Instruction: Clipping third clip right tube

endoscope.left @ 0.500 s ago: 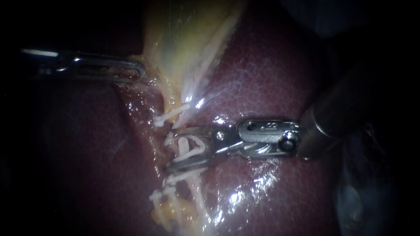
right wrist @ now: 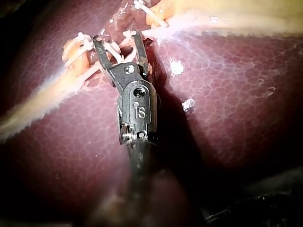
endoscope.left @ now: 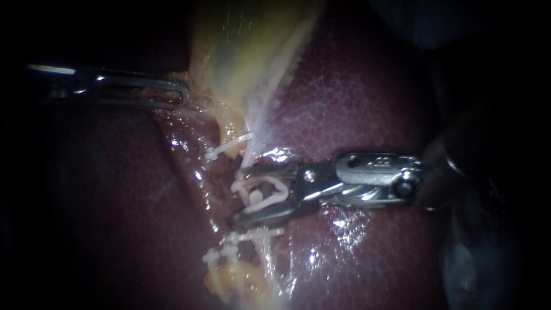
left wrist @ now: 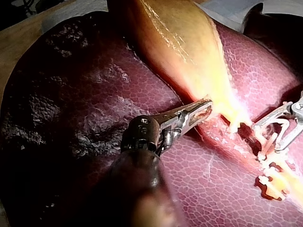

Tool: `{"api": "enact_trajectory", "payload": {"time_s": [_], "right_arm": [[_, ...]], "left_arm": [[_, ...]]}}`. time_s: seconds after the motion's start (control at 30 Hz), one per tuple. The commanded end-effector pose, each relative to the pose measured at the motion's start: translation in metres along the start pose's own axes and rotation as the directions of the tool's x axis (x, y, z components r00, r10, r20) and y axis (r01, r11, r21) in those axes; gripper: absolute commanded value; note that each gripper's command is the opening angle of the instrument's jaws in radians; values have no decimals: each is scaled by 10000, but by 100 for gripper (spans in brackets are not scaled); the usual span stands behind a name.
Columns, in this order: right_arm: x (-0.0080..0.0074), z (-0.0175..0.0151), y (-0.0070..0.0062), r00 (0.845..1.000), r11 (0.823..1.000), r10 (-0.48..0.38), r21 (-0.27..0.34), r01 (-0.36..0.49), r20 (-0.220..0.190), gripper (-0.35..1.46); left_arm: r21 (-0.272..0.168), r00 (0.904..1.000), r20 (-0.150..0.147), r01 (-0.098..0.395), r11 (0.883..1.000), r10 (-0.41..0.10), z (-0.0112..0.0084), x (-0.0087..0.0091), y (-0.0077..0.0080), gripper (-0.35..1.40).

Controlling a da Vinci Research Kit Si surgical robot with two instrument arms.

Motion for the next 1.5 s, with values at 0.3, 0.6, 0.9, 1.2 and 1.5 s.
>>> {"api": "enact_trajectory", "payload": {"time_s": [0.3, 0.6, 0.9, 1.2, 1.5], "right_arm": [[-4, -32, -8, 10000, 9999, 75, -86, -76, -54, 50], [-11, -53, -5, 9998, 9996, 206, -186, -207, -74, 50], [-31, -49, 16, 9981, 9976, 615, -313, -616, -60, 50], [-73, -24, 52, 9861, 9861, 1639, -340, -1629, 287, 50], [-84, 10, 60, 9713, 9719, 2353, -5, -2354, 346, 50]], "left_arm": [[-7, 10000, 4, -7, 10000, 7, 1, 1, 0, -35], [-3, 10000, 3, -8, 10000, 8, 0, 1, 1, -35], [-4, 10000, 3, -8, 10000, 8, 0, 1, 0, -35], [-4, 10000, 3, -8, 10000, 8, 0, 1, 0, -35], [-5, 10000, 3, -9, 10000, 9, 1, 1, 1, -35]]}}
